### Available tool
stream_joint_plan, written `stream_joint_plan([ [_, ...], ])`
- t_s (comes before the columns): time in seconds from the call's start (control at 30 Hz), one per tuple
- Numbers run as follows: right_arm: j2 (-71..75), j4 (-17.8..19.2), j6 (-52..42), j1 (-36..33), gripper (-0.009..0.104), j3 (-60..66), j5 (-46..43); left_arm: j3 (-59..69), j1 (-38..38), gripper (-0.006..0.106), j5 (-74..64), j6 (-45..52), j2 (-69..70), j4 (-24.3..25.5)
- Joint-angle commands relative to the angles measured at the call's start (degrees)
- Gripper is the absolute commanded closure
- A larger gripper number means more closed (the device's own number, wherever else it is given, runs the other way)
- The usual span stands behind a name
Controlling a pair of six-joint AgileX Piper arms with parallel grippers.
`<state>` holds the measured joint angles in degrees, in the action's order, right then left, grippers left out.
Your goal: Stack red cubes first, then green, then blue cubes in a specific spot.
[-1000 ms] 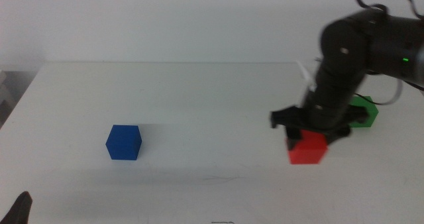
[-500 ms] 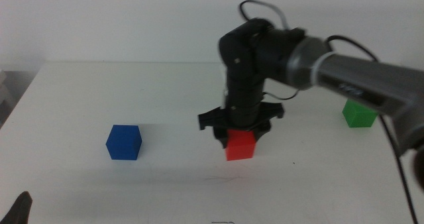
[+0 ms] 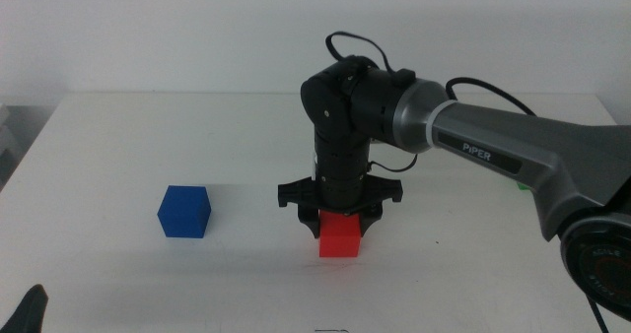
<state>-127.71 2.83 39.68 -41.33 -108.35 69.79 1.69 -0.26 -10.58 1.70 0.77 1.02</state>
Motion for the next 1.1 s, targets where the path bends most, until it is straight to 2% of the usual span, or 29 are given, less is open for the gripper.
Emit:
stream_joint_plan([
  [0.0, 3.09, 0.85, 1.28, -0.12, 0.096, -1.92, 4.28, -0.16, -0.24, 0.007, 4.53, -0.01, 0.78, -0.21],
  [0.37, 1.65, 0.24, 1.72, -0.12, 0.094, -1.92, 4.5, -0.16, -0.24, 0.007, 4.53, -0.01, 0.78, -0.21],
  [0.4, 1.65, -0.09, 1.95, -0.12, 0.059, -1.92, 3.14, -0.16, -0.24, 0.007, 4.53, -0.01, 0.78, -0.21],
  [0.43, 1.65, -0.21, 1.95, -0.12, 0.052, -1.92, 2.81, -0.16, -0.24, 0.007, 4.53, -0.01, 0.78, -0.21],
  [0.47, 1.65, -0.35, 1.95, -0.12, 0.037, -1.92, 2.66, -0.16, -0.24, 0.007, 4.53, -0.01, 0.78, -0.21],
  [0.57, 1.79, 0.05, 1.95, -0.18, 0.017, -1.92, 1.99, -0.16, -0.24, 0.007, 4.53, -0.01, 0.78, -0.21],
  [0.67, 3.41, -0.03, 1.95, -0.31, 0.003, -1.92, 2.23, -0.16, -0.24, 0.007, 4.53, -0.01, 0.78, -0.21],
  [0.8, 9.02, 1.36, 0.13, -0.81, 0.001, -1.99, 4.08, -0.16, -0.24, 0.007, 4.53, -0.01, 0.78, -0.21],
  [0.9, 14.66, 4.18, -1.42, -0.5, 0.001, -1.99, 4.64, -0.16, -0.24, 0.007, 4.53, -0.01, 0.78, -0.21],
  [1.07, 22.17, 7.2, -6.02, 4.18, 0.001, -1.99, 4.7, -0.16, -0.24, 0.007, 4.53, -0.01, 0.78, -0.21],
])
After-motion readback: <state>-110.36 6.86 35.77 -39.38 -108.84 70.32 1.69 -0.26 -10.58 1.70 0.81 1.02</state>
